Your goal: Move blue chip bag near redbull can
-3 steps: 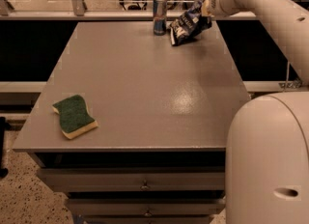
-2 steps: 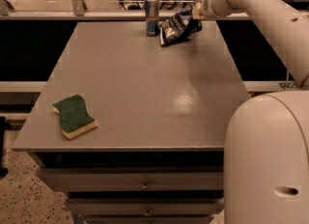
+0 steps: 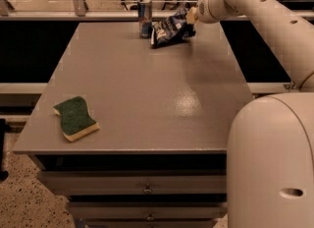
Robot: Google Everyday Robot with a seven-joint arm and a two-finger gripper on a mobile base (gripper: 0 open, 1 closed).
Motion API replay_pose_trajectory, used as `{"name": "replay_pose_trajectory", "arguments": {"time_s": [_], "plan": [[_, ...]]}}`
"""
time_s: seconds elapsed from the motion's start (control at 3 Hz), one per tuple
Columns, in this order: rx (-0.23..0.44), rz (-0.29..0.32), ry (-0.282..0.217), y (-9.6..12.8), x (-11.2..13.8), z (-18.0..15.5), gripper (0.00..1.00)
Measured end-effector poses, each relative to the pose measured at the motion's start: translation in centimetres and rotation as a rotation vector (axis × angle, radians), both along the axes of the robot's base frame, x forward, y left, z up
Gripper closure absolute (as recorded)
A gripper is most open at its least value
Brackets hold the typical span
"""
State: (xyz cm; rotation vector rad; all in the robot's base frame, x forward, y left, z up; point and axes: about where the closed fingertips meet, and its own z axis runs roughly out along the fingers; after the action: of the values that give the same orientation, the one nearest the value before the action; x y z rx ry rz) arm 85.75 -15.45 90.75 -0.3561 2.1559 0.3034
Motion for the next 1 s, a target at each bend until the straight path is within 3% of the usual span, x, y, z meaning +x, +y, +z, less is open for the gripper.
{"name": "replay_pose_trajectory", "arguments": {"time_s": [0.33,0.67,1.0], "plan": [[0.007,0.019,0.016,0.2,-0.6,-0.5,0.15],[0.009,0.034,0.019,-0.6,-1.6,-0.4,0.00],[0.007,0.086,-0.028,-3.6,-4.3,0.7,0.00]]}}
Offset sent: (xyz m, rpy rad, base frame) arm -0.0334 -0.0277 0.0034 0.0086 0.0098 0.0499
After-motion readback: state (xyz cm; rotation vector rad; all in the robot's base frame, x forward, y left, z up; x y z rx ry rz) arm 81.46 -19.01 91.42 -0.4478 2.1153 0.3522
